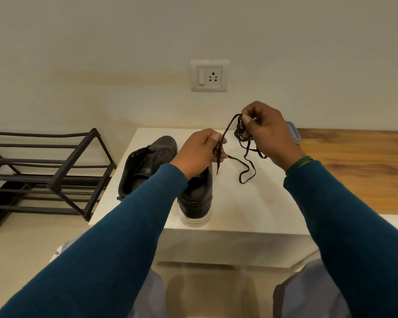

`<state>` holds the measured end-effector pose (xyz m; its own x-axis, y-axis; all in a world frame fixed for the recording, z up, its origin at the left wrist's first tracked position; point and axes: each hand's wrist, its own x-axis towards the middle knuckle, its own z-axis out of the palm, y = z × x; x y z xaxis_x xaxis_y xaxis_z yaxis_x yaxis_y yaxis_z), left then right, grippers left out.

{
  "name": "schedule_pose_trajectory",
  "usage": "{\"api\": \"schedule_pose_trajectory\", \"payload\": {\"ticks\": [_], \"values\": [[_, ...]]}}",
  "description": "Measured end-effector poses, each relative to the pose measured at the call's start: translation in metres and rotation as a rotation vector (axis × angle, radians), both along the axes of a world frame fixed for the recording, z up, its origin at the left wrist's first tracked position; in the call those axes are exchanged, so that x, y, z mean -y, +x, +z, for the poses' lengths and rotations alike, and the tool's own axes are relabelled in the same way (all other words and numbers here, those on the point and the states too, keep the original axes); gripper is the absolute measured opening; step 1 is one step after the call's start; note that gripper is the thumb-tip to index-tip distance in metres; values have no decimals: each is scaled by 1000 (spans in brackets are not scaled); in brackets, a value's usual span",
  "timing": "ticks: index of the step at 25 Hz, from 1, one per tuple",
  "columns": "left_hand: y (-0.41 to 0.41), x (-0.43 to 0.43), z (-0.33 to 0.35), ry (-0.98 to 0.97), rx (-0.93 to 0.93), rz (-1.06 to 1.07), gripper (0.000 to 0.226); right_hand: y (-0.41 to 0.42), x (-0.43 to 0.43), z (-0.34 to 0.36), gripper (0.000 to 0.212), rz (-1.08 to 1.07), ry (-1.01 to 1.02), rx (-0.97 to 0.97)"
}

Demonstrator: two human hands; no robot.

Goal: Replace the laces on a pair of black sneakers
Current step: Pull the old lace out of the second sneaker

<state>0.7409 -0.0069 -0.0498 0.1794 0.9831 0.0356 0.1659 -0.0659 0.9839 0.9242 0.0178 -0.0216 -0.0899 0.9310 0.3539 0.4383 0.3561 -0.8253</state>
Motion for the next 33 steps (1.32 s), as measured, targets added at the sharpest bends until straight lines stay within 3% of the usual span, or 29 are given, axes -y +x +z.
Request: {"api": "schedule_pose_trajectory", "payload": {"ticks": [2,3,5,8,9,11,12,15,17,19,21,22,24,26,28,31,33], "values": [[3,5,7,-201,324,-34,33,1,3,-2,15,-31,-6,-10],[3,6,9,-273,394,-49,35,1,5,-3,16,-22,-14,22],[0,7,9,-370,370,-105,43,1,6,-5,15,-24,-23,63],[-3,8,11,-397,281,-183,29,3,7,-4,10,-108,-47,107],[-3,9,12,-403,275,-195,26,4,8,-5,9,-134,-70,212],[0,12,13,-415,313,-203,25,2,14,-9,27,-142,-94,470],[1,15,14,-414,354,-207,26,-1,19,-12,33,-80,-119,457],[2,18,21,-391,539,-221,32,-16,33,-18,41,197,-377,-119],[0,18,28,-368,722,-213,30,-27,37,-21,43,287,-457,-320],[-1,18,35,-323,891,-176,27,-38,41,-22,34,269,-414,-326],[0,18,38,-238,1016,-86,24,-49,43,-24,31,212,-336,-100],[1,18,37,-165,991,-6,23,-53,45,-26,30,219,-302,42],[0,16,33,50,644,179,25,-60,49,-24,27,267,-259,190],[-8,12,29,242,191,243,26,-57,49,-15,30,274,-266,104],[-17,9,26,283,-60,199,26,-46,47,-5,33,307,-313,-62],[-20,11,20,216,-224,82,29,-28,42,1,32,324,-270,-212],[-14,15,20,49,-75,-28,35,-23,36,-1,27,181,-157,-225]]}}
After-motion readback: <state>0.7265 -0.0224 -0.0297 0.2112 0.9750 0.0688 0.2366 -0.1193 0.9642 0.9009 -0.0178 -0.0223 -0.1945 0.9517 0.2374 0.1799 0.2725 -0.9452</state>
